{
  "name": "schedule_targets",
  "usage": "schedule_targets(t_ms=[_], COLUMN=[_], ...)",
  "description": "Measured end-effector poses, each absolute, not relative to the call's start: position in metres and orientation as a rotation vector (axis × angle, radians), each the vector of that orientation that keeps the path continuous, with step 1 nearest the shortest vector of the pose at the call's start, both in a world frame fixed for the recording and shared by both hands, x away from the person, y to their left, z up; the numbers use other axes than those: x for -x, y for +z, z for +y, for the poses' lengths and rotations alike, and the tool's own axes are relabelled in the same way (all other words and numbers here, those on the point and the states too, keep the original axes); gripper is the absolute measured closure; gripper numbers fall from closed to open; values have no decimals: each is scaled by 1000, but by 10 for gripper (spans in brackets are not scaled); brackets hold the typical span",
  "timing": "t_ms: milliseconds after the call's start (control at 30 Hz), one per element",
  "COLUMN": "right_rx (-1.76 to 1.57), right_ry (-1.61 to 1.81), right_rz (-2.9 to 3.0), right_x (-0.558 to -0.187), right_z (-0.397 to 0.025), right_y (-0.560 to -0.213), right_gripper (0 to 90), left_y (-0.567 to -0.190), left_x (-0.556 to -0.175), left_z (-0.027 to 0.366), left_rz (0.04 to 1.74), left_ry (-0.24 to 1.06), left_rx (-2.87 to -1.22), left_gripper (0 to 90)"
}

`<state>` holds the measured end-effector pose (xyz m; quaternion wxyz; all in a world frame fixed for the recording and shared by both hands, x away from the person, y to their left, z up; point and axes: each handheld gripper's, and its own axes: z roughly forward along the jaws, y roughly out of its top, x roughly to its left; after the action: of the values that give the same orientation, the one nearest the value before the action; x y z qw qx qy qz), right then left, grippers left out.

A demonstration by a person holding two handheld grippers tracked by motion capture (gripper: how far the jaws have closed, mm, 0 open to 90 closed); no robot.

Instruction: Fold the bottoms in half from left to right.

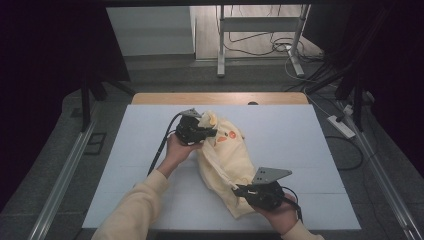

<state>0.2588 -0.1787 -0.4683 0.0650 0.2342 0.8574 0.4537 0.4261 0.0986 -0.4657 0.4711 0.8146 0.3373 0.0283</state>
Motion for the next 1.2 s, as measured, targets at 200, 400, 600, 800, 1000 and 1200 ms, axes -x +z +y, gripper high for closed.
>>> schedule_targets(t_ms=[200, 400, 600, 800, 1000, 1200], right_rx=[-725, -726, -737, -747, -754, -765], right_ry=[1357, 1342, 1349, 1348, 1338, 1334], right_rz=[2580, 2587, 2580, 2579, 2581, 2573], right_x=[-259, -257, -257, -256, -253, -252], right_z=[-184, -187, -190, -194, -196, -200], right_y=[-468, -469, -468, -468, -470, -470], right_gripper=[834, 834, 834, 835, 834, 834], left_y=[-466, -467, -469, -472, -474, -477], left_x=[-426, -427, -427, -428, -430, -432], left_z=[96, 92, 85, 76, 70, 64], left_rz=[822, 817, 812, 799, 794, 784], left_ry=[67, 55, 58, 61, 50, 43], left_rx=[-1994, -2000, -2010, -2024, -2033, -2047], left_gripper=[844, 843, 843, 842, 842, 842])
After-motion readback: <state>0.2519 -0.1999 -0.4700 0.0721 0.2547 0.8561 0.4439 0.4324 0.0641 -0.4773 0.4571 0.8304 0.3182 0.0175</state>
